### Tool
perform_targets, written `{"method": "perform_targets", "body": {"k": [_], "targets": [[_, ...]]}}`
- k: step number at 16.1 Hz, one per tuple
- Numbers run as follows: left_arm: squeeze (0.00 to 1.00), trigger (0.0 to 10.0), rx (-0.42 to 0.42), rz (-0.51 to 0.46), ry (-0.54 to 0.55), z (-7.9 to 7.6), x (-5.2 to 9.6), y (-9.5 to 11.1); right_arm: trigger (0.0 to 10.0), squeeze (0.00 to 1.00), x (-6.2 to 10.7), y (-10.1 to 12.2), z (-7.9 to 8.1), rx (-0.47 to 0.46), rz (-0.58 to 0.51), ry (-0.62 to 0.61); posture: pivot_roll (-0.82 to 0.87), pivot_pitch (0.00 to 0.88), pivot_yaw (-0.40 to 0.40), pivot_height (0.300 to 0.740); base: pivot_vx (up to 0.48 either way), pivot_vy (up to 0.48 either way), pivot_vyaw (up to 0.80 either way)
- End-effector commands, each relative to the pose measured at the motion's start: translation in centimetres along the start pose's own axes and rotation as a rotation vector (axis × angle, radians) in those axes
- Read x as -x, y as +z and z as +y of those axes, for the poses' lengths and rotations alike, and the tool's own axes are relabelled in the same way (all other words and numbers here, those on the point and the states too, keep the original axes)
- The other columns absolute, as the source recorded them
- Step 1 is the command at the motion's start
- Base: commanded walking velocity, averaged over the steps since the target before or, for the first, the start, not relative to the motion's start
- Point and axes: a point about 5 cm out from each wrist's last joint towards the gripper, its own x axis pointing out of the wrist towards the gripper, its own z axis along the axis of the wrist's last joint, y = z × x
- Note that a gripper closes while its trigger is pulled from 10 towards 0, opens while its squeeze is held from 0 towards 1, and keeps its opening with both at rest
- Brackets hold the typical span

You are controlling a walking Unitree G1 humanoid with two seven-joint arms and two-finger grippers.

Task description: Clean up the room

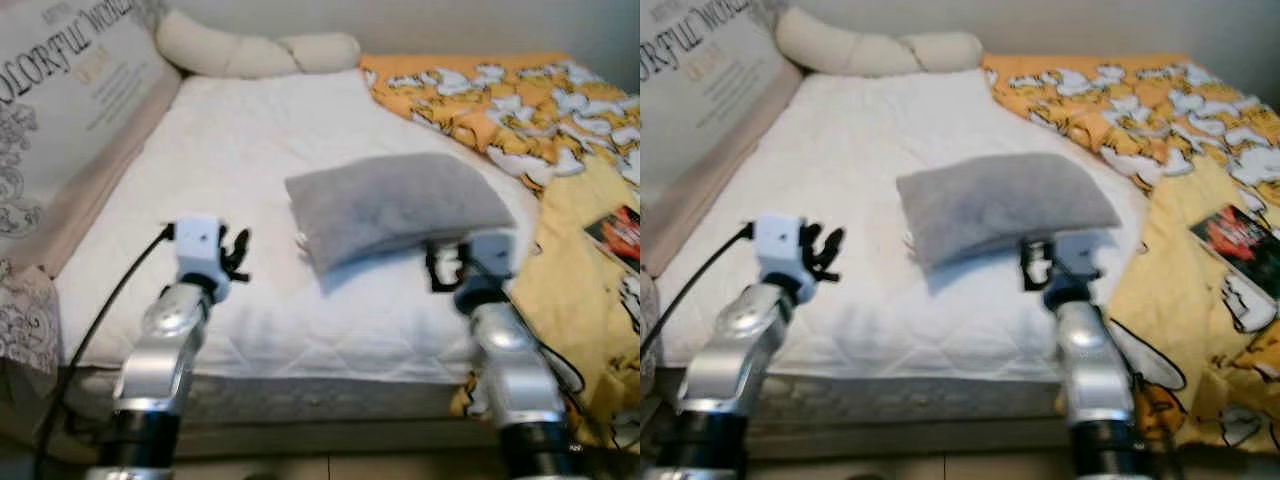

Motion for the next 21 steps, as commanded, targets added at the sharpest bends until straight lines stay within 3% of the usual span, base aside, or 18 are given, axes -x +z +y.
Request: {"method": "perform_targets", "body": {"k": [1,21], "targets": [[0.0,10.0,-0.002,-0.019,-0.009,-0.24,-0.12,0.43,10.0,0.0,0.0,0.4,-0.56,0.009,-0.015,-0.008,0.02,0.0,0.042,0.74,0.319,0.0,0.0],[0.0,10.0,0.0,-0.017,-0.009,-0.28,-0.11,0.35,10.0,0.0,0.08,0.11,-0.42,0.021,-0.005,0.003,0.02,0.0,0.042,0.74,0.309,0.0,0.0]]}}
